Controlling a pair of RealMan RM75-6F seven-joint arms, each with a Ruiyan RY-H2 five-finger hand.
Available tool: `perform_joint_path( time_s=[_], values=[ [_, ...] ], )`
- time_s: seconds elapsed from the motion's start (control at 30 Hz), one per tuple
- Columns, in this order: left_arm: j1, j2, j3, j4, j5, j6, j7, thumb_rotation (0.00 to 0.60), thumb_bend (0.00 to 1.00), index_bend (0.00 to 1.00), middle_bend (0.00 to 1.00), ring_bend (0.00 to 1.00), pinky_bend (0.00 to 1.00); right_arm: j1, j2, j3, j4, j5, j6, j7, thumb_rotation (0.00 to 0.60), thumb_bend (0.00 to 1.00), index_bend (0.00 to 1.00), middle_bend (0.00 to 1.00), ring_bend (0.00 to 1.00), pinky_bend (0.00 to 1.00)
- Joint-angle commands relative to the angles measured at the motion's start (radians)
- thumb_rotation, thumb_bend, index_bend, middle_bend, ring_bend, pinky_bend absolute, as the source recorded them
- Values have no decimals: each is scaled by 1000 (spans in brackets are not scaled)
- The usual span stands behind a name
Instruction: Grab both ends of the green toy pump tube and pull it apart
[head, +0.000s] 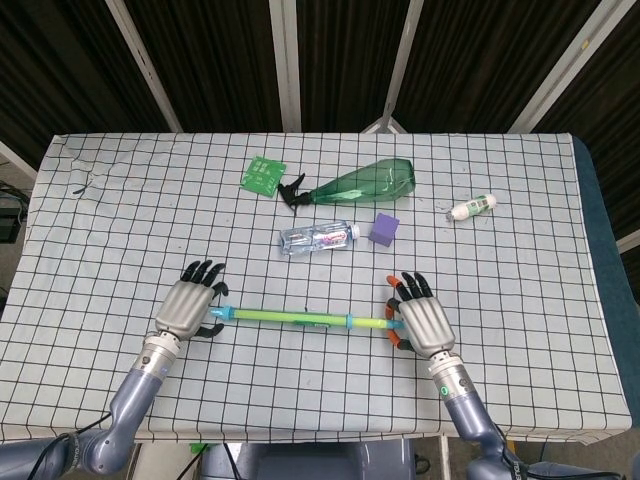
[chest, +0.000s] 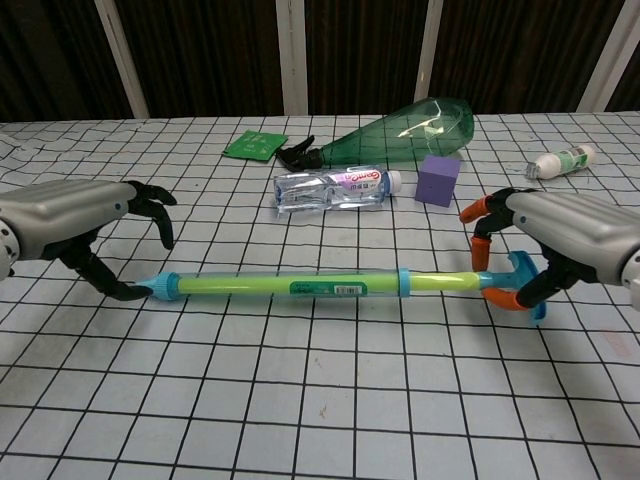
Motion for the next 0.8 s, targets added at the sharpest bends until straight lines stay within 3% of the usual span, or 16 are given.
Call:
perform_joint_path(
  time_s=[0.03, 0.6, 0.8],
  values=[
    [-8, -21, 8, 21, -13, 4, 7, 600, 348, 380, 62, 0, 0, 0, 3, -2, -1, 1, 1, -1, 600, 413, 624, 178, 0, 0],
    [-47, -103, 11, 80, -53, 3, 9, 600, 426, 403, 64, 0, 0, 5, 13, -5, -15, 7, 7, -8, 600, 413, 624, 178, 0, 0],
    [-57, -123, 7, 90, -70, 10, 16, 600, 498, 469, 73, 0, 0, 5, 17, -7, -19, 5, 11, -7, 600, 412, 624, 178, 0, 0]
  ],
)
